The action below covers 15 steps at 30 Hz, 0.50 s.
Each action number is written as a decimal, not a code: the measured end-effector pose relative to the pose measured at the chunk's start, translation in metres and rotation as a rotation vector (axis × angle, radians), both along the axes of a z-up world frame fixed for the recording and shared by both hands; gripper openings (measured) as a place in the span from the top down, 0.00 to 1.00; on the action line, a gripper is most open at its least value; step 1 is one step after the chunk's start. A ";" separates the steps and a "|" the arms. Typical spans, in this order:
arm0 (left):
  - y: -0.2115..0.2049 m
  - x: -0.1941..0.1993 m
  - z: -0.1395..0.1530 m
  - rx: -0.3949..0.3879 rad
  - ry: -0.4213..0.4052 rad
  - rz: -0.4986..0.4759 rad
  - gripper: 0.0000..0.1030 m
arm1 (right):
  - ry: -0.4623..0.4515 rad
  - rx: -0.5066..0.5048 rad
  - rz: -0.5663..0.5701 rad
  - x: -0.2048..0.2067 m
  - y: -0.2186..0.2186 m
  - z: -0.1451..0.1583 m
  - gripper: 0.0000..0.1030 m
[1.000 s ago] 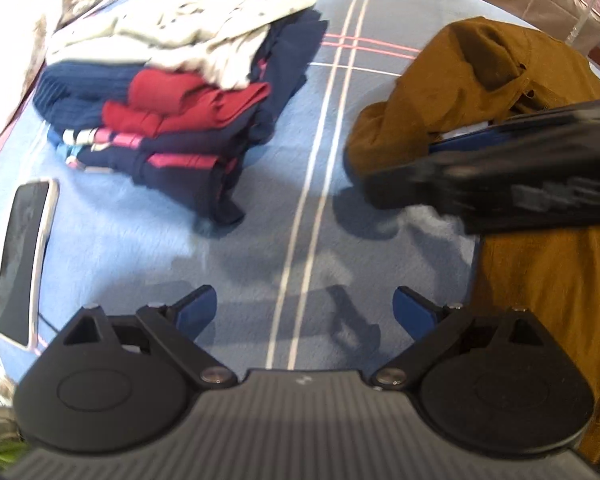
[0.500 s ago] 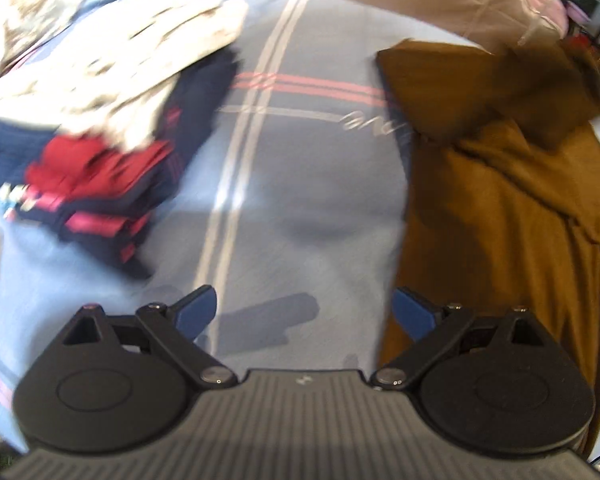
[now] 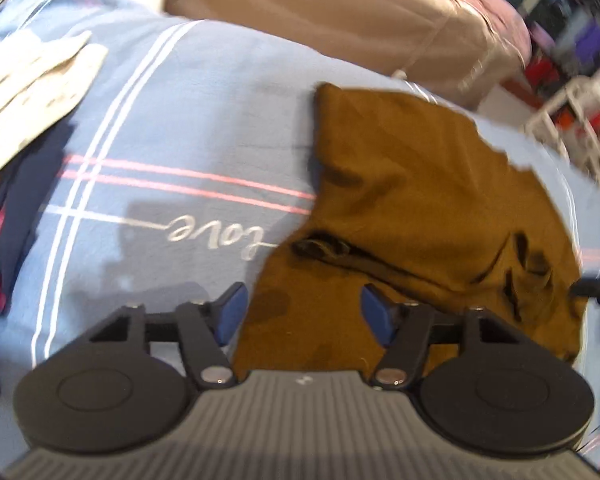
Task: Fold small clothes
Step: 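Fold the sweater side over with the right gripper toward the left gripper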
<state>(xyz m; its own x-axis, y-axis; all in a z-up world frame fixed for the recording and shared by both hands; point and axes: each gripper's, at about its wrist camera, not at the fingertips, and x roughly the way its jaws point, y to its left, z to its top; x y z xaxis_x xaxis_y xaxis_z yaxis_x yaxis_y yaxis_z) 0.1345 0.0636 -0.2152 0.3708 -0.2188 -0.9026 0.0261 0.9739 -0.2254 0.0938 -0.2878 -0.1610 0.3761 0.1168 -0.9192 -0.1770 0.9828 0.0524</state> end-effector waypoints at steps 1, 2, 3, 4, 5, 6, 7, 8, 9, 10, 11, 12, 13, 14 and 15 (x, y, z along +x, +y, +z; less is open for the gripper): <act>-0.009 -0.003 0.000 0.010 -0.008 -0.023 0.41 | -0.030 -0.047 -0.006 -0.007 -0.004 0.005 0.11; -0.017 -0.004 -0.001 0.027 -0.018 -0.044 0.41 | -0.055 -0.056 -0.017 -0.014 -0.005 0.008 0.11; -0.025 -0.006 -0.002 0.050 -0.032 -0.064 0.40 | -0.076 -0.028 -0.026 -0.021 -0.009 0.012 0.11; -0.032 -0.008 -0.002 0.074 -0.041 -0.082 0.40 | -0.095 0.024 -0.022 -0.025 -0.009 0.015 0.11; -0.039 -0.009 -0.002 0.096 -0.047 -0.103 0.40 | -0.107 0.079 -0.004 -0.028 -0.010 0.017 0.11; -0.046 -0.009 -0.002 0.113 -0.051 -0.120 0.38 | -0.113 0.119 0.020 -0.029 -0.006 0.017 0.11; -0.052 -0.008 -0.001 0.127 -0.053 -0.135 0.38 | -0.111 0.138 0.040 -0.030 -0.002 0.016 0.11; -0.058 -0.007 0.002 0.141 -0.059 -0.147 0.35 | -0.102 0.145 0.056 -0.029 0.006 0.013 0.11; -0.064 -0.005 0.005 0.157 -0.067 -0.153 0.30 | -0.096 0.153 0.073 -0.028 0.015 0.009 0.11; -0.069 -0.002 0.008 0.175 -0.071 -0.158 0.26 | -0.096 0.166 0.083 -0.027 0.022 0.006 0.11; -0.073 0.001 0.011 0.189 -0.078 -0.161 0.24 | -0.091 0.186 0.079 -0.026 0.028 0.003 0.11; -0.077 0.003 0.016 0.201 -0.093 -0.162 0.24 | -0.076 0.208 0.058 -0.025 0.033 -0.002 0.11; -0.079 0.004 0.020 0.208 -0.108 -0.163 0.22 | -0.063 0.226 0.023 -0.025 0.034 -0.006 0.12; -0.081 0.005 0.024 0.212 -0.118 -0.161 0.18 | -0.061 0.240 -0.022 -0.025 0.036 -0.008 0.12; -0.083 0.007 0.026 0.214 -0.122 -0.155 0.15 | -0.066 0.256 -0.074 -0.029 0.035 -0.010 0.12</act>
<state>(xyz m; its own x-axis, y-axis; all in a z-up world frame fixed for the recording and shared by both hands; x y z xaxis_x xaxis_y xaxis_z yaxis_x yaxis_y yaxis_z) 0.1411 -0.0189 -0.1893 0.4564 -0.0906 -0.8852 0.1928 0.9812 -0.0010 0.0652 -0.2527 -0.1711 0.4504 0.3121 -0.8365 -0.1166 0.9494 0.2915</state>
